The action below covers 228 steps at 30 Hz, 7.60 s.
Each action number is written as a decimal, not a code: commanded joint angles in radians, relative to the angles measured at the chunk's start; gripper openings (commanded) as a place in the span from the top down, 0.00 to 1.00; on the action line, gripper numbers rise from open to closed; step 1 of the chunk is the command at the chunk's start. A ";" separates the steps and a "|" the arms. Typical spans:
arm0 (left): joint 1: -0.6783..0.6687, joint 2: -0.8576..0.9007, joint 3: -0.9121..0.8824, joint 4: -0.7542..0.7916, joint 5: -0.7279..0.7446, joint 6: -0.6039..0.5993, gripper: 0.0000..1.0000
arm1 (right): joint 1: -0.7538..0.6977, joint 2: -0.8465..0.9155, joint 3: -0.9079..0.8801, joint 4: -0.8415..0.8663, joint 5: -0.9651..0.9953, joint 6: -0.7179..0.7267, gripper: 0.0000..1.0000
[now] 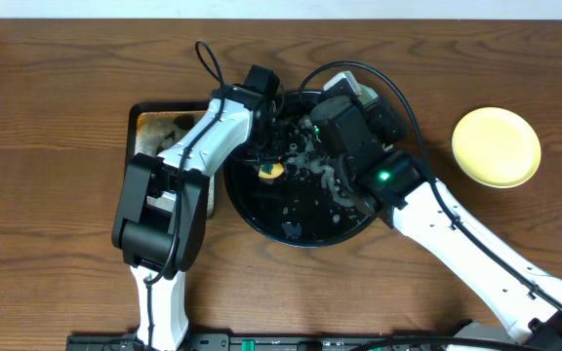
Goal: Clean dirty plates on tray and stack at the side
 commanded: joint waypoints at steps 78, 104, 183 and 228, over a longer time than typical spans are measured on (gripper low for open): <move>0.325 -0.537 -0.087 -0.105 -0.024 0.260 0.22 | -0.047 -0.002 -0.003 -0.005 0.037 0.104 0.99; 0.323 -0.534 -0.090 -0.131 -0.016 0.260 0.22 | -0.306 -0.063 -0.003 -0.103 -0.531 0.382 0.99; 0.320 -0.534 -0.090 -0.135 0.024 0.257 0.22 | -0.590 0.341 -0.082 -0.064 -0.922 0.361 0.99; 0.320 -0.534 -0.090 -0.135 0.024 0.256 0.21 | -1.328 0.227 -0.082 -0.070 -1.029 0.528 0.99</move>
